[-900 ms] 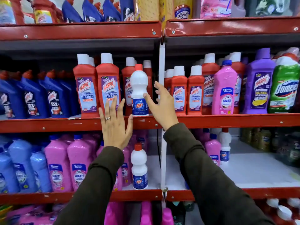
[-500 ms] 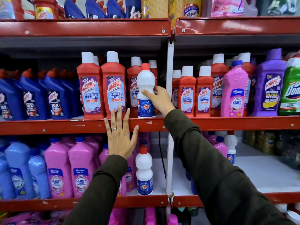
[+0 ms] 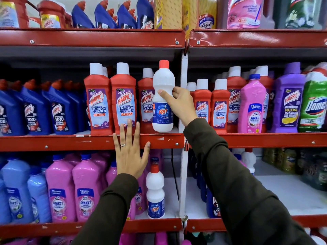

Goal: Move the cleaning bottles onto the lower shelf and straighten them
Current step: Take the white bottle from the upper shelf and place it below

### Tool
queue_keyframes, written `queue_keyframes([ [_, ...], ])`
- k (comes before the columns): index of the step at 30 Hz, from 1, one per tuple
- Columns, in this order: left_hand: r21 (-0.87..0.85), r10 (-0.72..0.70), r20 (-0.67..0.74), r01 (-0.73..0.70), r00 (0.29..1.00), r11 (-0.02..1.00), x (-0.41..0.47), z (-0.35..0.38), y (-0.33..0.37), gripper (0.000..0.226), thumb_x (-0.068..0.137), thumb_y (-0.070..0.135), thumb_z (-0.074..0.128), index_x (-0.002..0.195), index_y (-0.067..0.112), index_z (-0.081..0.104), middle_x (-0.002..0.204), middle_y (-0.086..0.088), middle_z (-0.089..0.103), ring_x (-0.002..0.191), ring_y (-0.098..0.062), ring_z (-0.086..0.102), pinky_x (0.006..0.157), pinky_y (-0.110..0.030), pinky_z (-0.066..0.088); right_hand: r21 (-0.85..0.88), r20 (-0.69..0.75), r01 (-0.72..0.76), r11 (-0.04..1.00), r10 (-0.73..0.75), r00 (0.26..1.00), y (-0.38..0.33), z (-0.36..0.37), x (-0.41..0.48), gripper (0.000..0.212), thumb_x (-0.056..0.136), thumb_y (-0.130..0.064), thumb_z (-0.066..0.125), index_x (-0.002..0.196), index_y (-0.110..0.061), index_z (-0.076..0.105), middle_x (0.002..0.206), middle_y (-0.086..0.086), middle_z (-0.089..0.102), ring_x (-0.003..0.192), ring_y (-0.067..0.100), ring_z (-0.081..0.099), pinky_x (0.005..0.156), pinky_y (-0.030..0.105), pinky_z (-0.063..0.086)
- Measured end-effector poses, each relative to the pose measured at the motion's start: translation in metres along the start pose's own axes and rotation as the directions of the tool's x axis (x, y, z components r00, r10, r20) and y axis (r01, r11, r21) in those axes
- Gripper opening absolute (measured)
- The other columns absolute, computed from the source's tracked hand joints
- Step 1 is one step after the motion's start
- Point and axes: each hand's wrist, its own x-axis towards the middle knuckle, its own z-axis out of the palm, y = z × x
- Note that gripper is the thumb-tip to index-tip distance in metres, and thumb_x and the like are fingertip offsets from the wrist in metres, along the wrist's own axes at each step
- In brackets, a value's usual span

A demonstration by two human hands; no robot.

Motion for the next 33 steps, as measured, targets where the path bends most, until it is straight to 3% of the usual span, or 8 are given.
queue_keyframes([
  [3, 0.024, -0.006, 0.018, 0.006, 1.000, 1.000, -0.001, -0.003, 0.002, 0.074, 0.101, 0.053, 0.027, 0.163, 0.017, 0.010, 0.173, -0.008, 0.003, 0.160, -0.030, 0.000, 0.128, -0.058, 0.005, 0.018, -0.008, 0.011, 1.000, -0.011, 1.000, -0.002, -0.012, -0.009, 0.038, 0.092, -0.034, 0.073, 0.120, -0.009, 0.066, 0.119, 0.007, 0.075, 0.099, 0.016, 0.075, 0.078, 0.026, 0.062],
  [6, 0.056, -0.024, 0.023, 0.023, 0.999, 0.998, -0.002, -0.008, 0.006, 0.074, 0.101, 0.054, 0.024, 0.163, 0.017, 0.012, 0.173, -0.008, 0.008, 0.160, -0.029, 0.003, 0.128, -0.057, 0.001, 0.045, -0.017, 0.005, 0.999, -0.004, 1.000, 0.000, -0.028, -0.022, 0.039, 0.091, -0.032, 0.074, 0.120, -0.008, 0.067, 0.118, 0.007, 0.076, 0.100, 0.017, 0.076, 0.083, 0.031, 0.063],
  [11, 0.059, -0.048, -0.019, 0.049, 0.999, 0.997, -0.013, -0.009, 0.031, 0.071, 0.102, 0.050, 0.029, 0.162, 0.015, 0.017, 0.172, -0.010, 0.014, 0.160, -0.029, 0.007, 0.128, -0.056, -0.002, 0.118, -0.023, -0.018, 0.993, 0.020, 1.000, 0.014, -0.068, -0.050, 0.031, 0.090, -0.025, 0.076, 0.115, -0.007, 0.071, 0.105, 0.002, 0.079, 0.096, 0.016, 0.077, 0.081, 0.029, 0.063],
  [15, 0.014, -0.033, -0.042, 0.034, 0.999, 0.999, -0.029, -0.003, 0.073, 0.069, 0.102, 0.046, 0.035, 0.161, 0.015, 0.019, 0.172, -0.009, 0.014, 0.160, -0.030, 0.007, 0.128, -0.054, -0.006, 0.144, -0.041, -0.073, 0.987, 0.079, 0.996, 0.033, -0.106, -0.070, 0.036, 0.088, -0.023, 0.079, 0.118, -0.004, 0.070, 0.118, 0.009, 0.077, 0.106, 0.019, 0.074, 0.091, 0.032, 0.060],
  [20, -0.016, 0.034, -0.023, -0.034, 0.999, 0.999, -0.060, 0.011, 0.136, 0.068, 0.101, 0.043, 0.036, 0.162, 0.017, 0.020, 0.172, -0.009, 0.017, 0.160, -0.029, 0.007, 0.128, -0.051, -0.008, 0.163, -0.070, -0.088, 0.983, 0.101, 0.992, 0.066, -0.162, -0.095, 0.028, 0.087, -0.015, 0.080, 0.112, -0.004, 0.071, 0.107, 0.010, 0.078, 0.092, 0.014, 0.076, 0.077, 0.021, 0.059],
  [25, -0.072, 0.027, 0.042, -0.024, 0.999, 0.997, -0.099, 0.034, 0.197, 0.065, 0.101, 0.041, 0.040, 0.160, 0.016, 0.026, 0.171, -0.008, 0.020, 0.160, -0.027, 0.010, 0.129, -0.052, -0.002, 0.123, -0.087, -0.101, 0.987, 0.112, 0.990, 0.103, -0.215, -0.120, 0.029, 0.085, -0.015, 0.082, 0.111, -0.009, 0.072, 0.102, 0.001, 0.079, 0.092, 0.008, 0.076, 0.078, 0.022, 0.059],
  [33, -0.199, 0.078, 0.201, -0.037, 0.977, 0.979, -0.161, 0.080, 0.285, 0.063, 0.102, 0.041, 0.040, 0.160, 0.019, 0.027, 0.172, -0.004, 0.017, 0.160, -0.024, 0.005, 0.129, -0.047, -0.007, 0.110, -0.087, -0.200, 0.974, 0.210, 0.974, 0.175, -0.288, -0.166, 0.045, 0.082, -0.018, 0.084, 0.124, -0.010, 0.068, 0.114, 0.006, 0.078, 0.108, 0.021, 0.074, 0.096, 0.048, 0.058],
])
